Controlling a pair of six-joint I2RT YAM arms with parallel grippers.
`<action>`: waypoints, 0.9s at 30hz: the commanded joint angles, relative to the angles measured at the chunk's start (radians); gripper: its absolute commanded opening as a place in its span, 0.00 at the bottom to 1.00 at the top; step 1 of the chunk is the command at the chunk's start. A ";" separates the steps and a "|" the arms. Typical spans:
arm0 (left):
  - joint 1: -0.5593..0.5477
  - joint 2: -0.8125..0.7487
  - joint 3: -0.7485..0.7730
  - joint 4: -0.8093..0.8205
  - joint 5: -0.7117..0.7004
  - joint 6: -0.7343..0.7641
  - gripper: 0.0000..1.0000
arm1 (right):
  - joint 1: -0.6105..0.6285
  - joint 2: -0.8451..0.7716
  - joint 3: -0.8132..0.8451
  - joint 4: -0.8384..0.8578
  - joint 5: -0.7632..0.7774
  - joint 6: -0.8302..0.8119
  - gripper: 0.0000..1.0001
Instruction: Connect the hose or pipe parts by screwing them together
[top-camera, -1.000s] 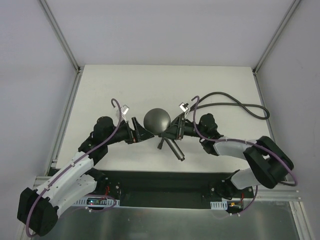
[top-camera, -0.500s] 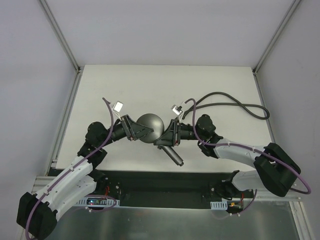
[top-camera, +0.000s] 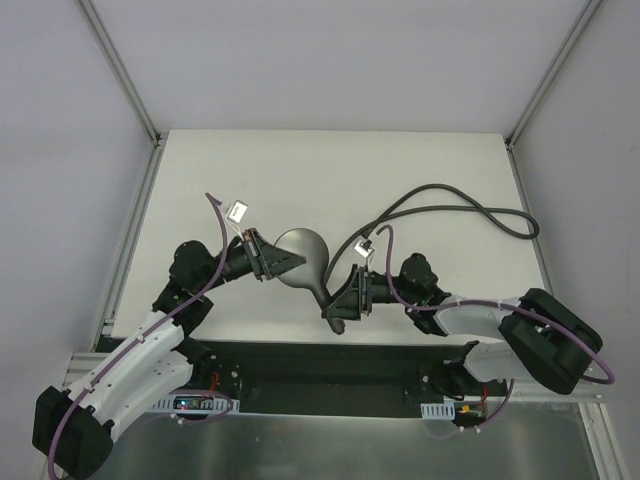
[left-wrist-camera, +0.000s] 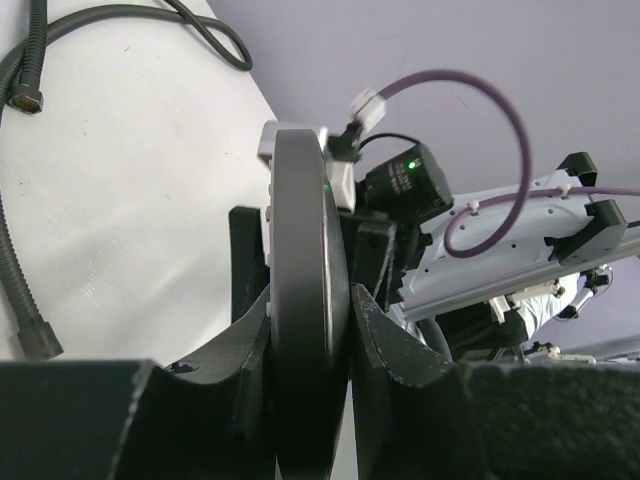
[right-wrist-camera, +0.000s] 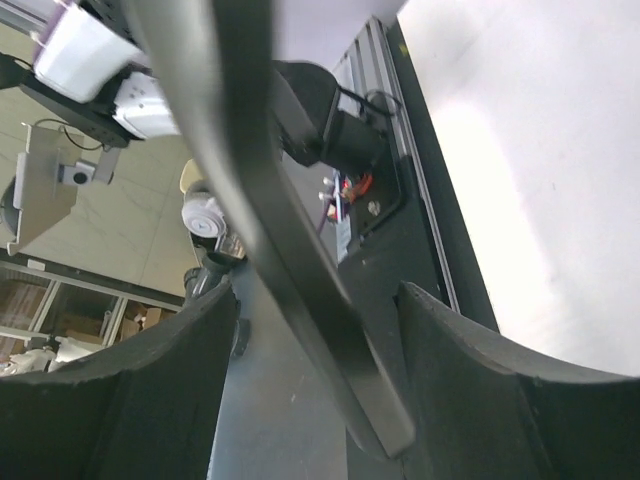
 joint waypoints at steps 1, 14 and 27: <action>0.002 -0.012 0.067 0.068 -0.036 0.005 0.00 | 0.003 0.046 -0.073 0.245 -0.006 0.020 0.66; 0.008 0.008 0.135 -0.073 -0.074 -0.002 0.37 | 0.015 0.018 -0.149 0.422 0.157 0.001 0.01; -0.022 0.019 -0.029 0.091 -0.060 -0.070 0.84 | 0.017 -0.173 0.100 0.014 0.215 -0.148 0.01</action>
